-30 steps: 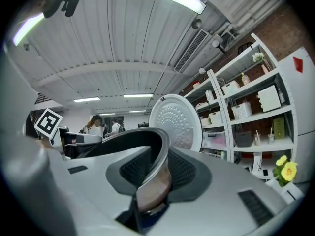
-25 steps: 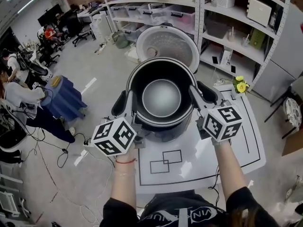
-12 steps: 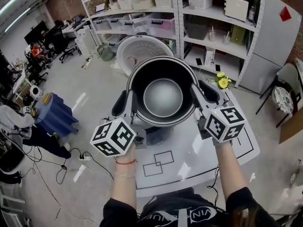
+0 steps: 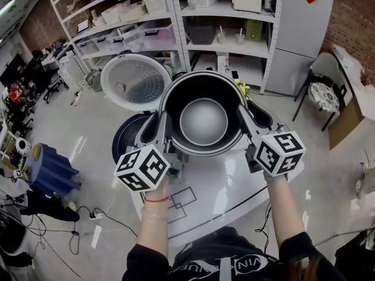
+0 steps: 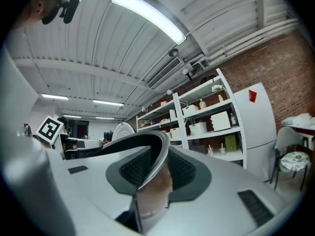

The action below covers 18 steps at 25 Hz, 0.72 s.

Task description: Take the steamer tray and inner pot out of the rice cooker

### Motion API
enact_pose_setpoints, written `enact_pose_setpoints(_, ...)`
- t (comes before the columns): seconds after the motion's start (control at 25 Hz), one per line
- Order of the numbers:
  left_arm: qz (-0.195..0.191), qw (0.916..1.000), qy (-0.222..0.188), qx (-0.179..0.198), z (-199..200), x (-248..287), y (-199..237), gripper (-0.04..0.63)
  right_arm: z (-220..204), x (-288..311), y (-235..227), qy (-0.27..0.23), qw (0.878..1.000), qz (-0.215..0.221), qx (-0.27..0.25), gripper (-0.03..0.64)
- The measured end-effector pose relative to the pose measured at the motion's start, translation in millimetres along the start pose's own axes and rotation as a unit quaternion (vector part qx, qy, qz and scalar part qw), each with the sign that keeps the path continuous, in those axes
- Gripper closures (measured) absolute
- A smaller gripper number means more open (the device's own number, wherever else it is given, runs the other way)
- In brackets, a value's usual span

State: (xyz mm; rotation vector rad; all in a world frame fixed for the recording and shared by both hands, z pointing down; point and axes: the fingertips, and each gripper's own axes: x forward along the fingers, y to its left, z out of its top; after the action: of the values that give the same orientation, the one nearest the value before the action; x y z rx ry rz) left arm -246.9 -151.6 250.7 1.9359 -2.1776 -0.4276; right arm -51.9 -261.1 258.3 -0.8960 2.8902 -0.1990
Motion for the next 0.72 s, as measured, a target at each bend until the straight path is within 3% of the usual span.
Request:
enact_pose_setpoints(0.32,-0.081,0.9939,0.071,-0.024,-72,45,-61,0.510,-16,-67,-72,0.013,0.994,-0.105,0.003,0.515)
enact_pose_setpoints(0.72,-0.153,0.9754,0.153,-0.040,-155,71,-124,0.510,-58,-149,-129,0.045,0.977,-0.207,0.024,0.515)
